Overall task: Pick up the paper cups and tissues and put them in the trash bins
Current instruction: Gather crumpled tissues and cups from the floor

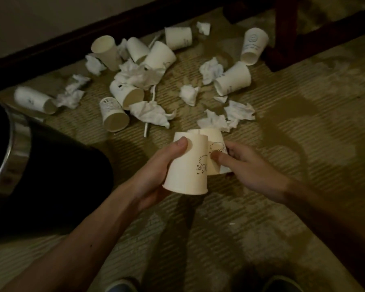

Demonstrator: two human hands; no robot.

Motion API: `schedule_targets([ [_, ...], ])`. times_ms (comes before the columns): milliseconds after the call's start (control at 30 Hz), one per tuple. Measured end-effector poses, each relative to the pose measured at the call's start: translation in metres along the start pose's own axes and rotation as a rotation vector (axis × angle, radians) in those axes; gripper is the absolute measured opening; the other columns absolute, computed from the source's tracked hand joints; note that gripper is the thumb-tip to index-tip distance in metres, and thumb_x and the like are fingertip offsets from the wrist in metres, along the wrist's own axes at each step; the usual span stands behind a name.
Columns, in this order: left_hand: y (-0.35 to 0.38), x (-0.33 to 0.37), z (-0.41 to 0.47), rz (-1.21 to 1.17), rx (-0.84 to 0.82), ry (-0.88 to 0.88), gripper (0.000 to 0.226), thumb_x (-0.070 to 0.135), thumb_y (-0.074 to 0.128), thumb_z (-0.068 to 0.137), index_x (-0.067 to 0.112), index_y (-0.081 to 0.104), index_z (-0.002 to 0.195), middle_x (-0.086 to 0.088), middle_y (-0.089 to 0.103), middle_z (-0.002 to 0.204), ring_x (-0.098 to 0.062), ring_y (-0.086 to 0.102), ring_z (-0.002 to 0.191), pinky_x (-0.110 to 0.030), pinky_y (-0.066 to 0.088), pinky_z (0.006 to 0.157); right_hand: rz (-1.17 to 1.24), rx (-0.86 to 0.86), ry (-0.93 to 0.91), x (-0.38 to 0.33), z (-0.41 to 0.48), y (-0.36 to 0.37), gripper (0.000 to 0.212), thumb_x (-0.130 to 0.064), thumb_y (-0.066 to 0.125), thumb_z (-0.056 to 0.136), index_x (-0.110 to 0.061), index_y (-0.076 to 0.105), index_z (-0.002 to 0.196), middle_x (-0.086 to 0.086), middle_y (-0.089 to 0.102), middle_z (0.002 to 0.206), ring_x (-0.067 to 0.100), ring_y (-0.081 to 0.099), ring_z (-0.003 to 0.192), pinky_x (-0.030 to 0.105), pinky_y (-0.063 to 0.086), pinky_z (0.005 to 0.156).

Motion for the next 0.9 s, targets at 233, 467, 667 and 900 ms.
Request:
schedule_targets([
  [233, -0.026, -0.012, 0.004, 0.005, 0.039, -0.008, 0.063, 0.06, 0.071, 0.057, 0.031, 0.062, 0.112, -0.003, 0.075, 0.105, -0.02, 0.073, 0.095, -0.029, 0.059, 0.067, -0.016, -0.088, 0.111, 0.018, 0.02, 0.019, 0.018, -0.023, 0.054, 0.098, -0.031, 0.064, 0.112, -0.016, 0.074, 0.09, -0.008, 0.067, 0.075, 0.006, 0.044, 0.053],
  [467, -0.046, -0.011, 0.023, -0.082, 0.149, 0.001, 0.064, 0.058, 0.068, 0.065, 0.025, 0.062, 0.12, -0.009, 0.073, 0.111, -0.026, 0.07, 0.103, -0.038, 0.061, 0.08, -0.177, 0.012, 0.158, 0.021, 0.055, -0.002, 0.014, -0.038, 0.056, 0.096, -0.032, 0.069, 0.094, -0.018, 0.07, 0.078, -0.003, 0.062, 0.069, 0.017, 0.046, 0.058],
  [667, -0.097, -0.006, 0.02, -0.21, 0.385, 0.095, 0.067, 0.056, 0.065, 0.067, 0.024, 0.058, 0.125, -0.011, 0.072, 0.114, -0.031, 0.068, 0.108, -0.053, 0.051, 0.098, -0.42, 0.152, -0.029, -0.012, 0.123, 0.009, 0.022, -0.029, 0.062, 0.094, -0.021, 0.064, 0.115, -0.012, 0.062, 0.092, 0.01, 0.061, 0.09, 0.027, 0.051, 0.077],
  [900, -0.136, -0.011, 0.01, -0.341, 0.475, 0.141, 0.048, 0.055, 0.063, 0.073, 0.024, 0.065, 0.109, -0.009, 0.075, 0.106, -0.025, 0.072, 0.097, -0.037, 0.06, 0.07, -0.751, 0.097, -0.297, -0.043, 0.183, 0.076, 0.053, -0.019, 0.064, 0.093, -0.02, 0.047, 0.143, 0.004, 0.037, 0.151, 0.025, 0.05, 0.126, 0.039, 0.04, 0.106],
])
Point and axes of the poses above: each hand's wrist, its own z-axis towards the middle knuckle, its own y-axis out of the palm, x = y × z, the point moved 9 cm from there along z, towards the middle knuckle
